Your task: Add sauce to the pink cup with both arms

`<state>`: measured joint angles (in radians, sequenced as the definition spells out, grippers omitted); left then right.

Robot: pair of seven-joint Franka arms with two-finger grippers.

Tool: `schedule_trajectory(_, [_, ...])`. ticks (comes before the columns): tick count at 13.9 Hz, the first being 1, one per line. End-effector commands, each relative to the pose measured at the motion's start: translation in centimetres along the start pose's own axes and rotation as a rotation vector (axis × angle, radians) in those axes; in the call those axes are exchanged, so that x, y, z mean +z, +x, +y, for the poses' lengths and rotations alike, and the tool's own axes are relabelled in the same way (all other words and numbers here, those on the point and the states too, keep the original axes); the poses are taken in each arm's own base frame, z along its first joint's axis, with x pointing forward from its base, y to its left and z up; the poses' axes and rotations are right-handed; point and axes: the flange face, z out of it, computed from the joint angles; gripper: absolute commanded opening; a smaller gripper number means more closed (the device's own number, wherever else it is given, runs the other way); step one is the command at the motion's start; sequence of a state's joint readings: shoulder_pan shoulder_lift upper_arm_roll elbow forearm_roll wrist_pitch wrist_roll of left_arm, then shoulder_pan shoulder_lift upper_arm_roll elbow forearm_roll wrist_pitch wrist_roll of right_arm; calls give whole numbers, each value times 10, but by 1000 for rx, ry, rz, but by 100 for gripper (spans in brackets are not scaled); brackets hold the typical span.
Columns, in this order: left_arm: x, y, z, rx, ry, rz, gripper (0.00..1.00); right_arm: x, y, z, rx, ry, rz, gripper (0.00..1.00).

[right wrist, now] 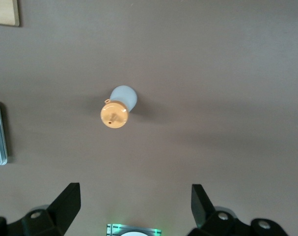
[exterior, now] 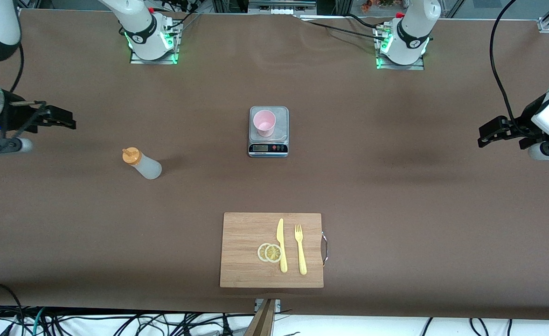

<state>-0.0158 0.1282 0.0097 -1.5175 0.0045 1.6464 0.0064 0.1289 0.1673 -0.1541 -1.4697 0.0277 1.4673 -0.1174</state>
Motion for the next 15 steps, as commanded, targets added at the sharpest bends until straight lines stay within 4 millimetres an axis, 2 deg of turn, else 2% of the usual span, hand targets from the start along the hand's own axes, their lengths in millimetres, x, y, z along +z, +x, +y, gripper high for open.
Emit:
schedule_trajectory(1, [-7,1,-3,16,21,1,100,-18,-22,9,21,-13,40,100])
schedule_trajectory(4, [-7,1,-4,18,22,1,100,-24,-25,12,37,-22,62,100])
schedule_trajectory(7, [-7,1,-7,12,22,0,100,-17,-33,5,94,-16,43,100])
schedule_trajectory(11, [-8,1,-10,7,21,2,100,-11,-21,7,87,-18,28,100])
schedule_trajectory(15, [-7,1,-9,7,19,0,100,-13,-20,7,87,-21,32,100])
